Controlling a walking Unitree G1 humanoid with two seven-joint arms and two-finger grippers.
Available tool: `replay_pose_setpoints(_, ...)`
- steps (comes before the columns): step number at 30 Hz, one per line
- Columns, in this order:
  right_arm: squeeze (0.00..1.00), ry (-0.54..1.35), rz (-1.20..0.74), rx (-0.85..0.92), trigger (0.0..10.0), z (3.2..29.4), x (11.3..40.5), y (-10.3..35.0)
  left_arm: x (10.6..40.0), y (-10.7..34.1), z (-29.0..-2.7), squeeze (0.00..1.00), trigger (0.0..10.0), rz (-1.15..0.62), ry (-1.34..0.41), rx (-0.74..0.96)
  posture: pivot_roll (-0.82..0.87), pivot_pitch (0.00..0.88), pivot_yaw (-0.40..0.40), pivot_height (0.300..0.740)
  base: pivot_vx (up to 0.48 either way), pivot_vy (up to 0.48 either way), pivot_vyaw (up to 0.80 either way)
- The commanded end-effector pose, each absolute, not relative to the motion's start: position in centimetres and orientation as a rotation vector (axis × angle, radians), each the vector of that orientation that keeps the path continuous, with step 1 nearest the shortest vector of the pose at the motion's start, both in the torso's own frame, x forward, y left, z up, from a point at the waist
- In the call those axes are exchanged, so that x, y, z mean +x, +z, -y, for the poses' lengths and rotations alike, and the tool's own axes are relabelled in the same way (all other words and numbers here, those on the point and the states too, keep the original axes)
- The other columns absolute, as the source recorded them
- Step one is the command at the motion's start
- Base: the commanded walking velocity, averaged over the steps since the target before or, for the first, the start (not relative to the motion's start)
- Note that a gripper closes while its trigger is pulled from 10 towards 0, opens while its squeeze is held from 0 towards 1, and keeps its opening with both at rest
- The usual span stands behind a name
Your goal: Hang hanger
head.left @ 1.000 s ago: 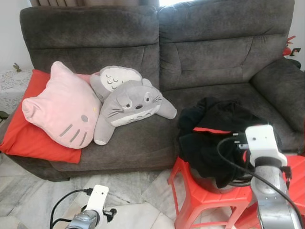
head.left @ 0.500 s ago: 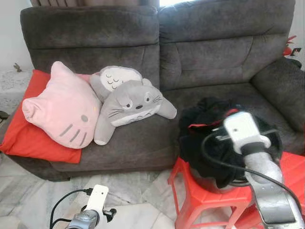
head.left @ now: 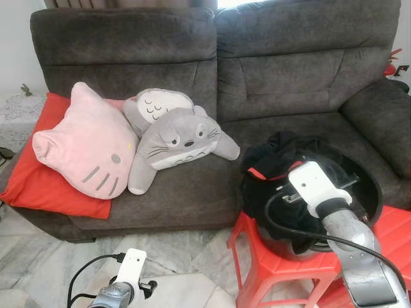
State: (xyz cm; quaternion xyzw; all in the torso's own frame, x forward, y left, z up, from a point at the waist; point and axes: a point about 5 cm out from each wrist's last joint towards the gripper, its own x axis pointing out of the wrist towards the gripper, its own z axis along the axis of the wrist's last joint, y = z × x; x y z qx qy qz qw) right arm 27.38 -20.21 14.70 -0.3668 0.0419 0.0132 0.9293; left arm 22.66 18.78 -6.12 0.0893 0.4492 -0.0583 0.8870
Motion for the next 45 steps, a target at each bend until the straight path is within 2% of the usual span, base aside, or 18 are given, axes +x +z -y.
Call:
replay_pose_setpoints(1, 0.00, 0.014, -0.117, -0.744, 10.0, 20.7, 27.3, 14.4, 22.4, -6.2, -19.1, 0.00, 10.0, -0.953, -0.126, 0.204, -0.24, 0.000, 0.054, 0.740, 0.000, 0.000, 0.00)
replay_pose_setpoints(2, 0.16, 0.015, -0.122, -0.742, 10.0, 20.7, 27.3, 14.3, 22.4, -6.3, -19.1, 0.00, 10.0, -0.953, -0.126, 0.203, -0.24, 0.000, 0.054, 0.740, 0.000, 0.000, 0.00)
replay_pose_setpoints(3, 0.16, 0.015, -0.125, -0.740, 10.0, 20.7, 27.2, 14.3, 22.4, -6.3, -19.1, 0.00, 10.0, -0.953, -0.126, 0.203, -0.24, 0.000, 0.054, 0.740, 0.000, 0.000, 0.00)
replay_pose_setpoints(5, 0.84, 0.015, -0.135, -0.741, 10.0, 20.7, 27.2, 14.1, 22.4, -6.3, -19.1, 0.00, 10.0, -0.953, -0.125, 0.203, -0.24, 0.000, 0.054, 0.740, 0.000, 0.000, 0.00)
replay_pose_setpoints(7, 0.87, 0.016, -0.144, -0.748, 10.0, 20.7, 27.1, 14.1, 22.4, -6.3, -19.1, 0.00, 10.0, -0.953, -0.126, 0.203, -0.24, 0.000, 0.054, 0.740, 0.000, 0.000, 0.00)
replay_pose_setpoints(8, 1.00, 0.011, -0.155, -0.745, 10.0, 20.8, 27.0, 13.9, 22.4, -6.3, -19.1, 0.00, 10.0, -0.954, -0.127, 0.203, -0.24, 0.000, 0.054, 0.740, 0.000, 0.000, 0.00)
replay_pose_setpoints(35, 1.00, -0.133, -0.217, -0.686, 10.0, 21.2, 24.8, 12.9, 22.4, -6.3, -19.0, 0.00, 10.0, -0.955, -0.137, 0.201, -0.24, 0.000, 0.054, 0.740, 0.000, 0.000, 0.00)
replay_pose_setpoints(36, 0.25, -0.151, -0.251, -0.674, 10.0, 21.4, 24.6, 12.2, 22.4, -6.3, -19.0, 0.00, 10.0, -0.955, -0.137, 0.201, -0.24, 0.000, 0.054, 0.740, 0.000, 0.000, 0.00)
replay_pose_setpoints(37, 0.00, -0.164, -0.264, -0.654, 10.0, 21.5, 24.5, 11.9, 22.4, -6.3, -19.0, 0.00, 10.0, -0.955, -0.138, 0.202, -0.24, 0.000, 0.054, 0.740, 0.000, 0.000, 0.00)
replay_pose_setpoints(43, 0.00, -0.237, -0.302, -0.567, 10.0, 22.1, 24.3, 11.1, 22.4, -6.3, -19.0, 0.00, 10.0, -0.955, -0.138, 0.202, -0.24, 0.000, 0.054, 0.740, 0.000, 0.000, 0.00)
replay_pose_setpoints(45, 0.00, -0.303, -0.319, -0.490, 10.0, 22.5, 24.2, 10.5, 22.4, -6.3, -19.0, 0.00, 10.0, -0.955, -0.139, 0.203, -0.24, 0.000, 0.054, 0.740, 0.000, 0.000, 0.00)
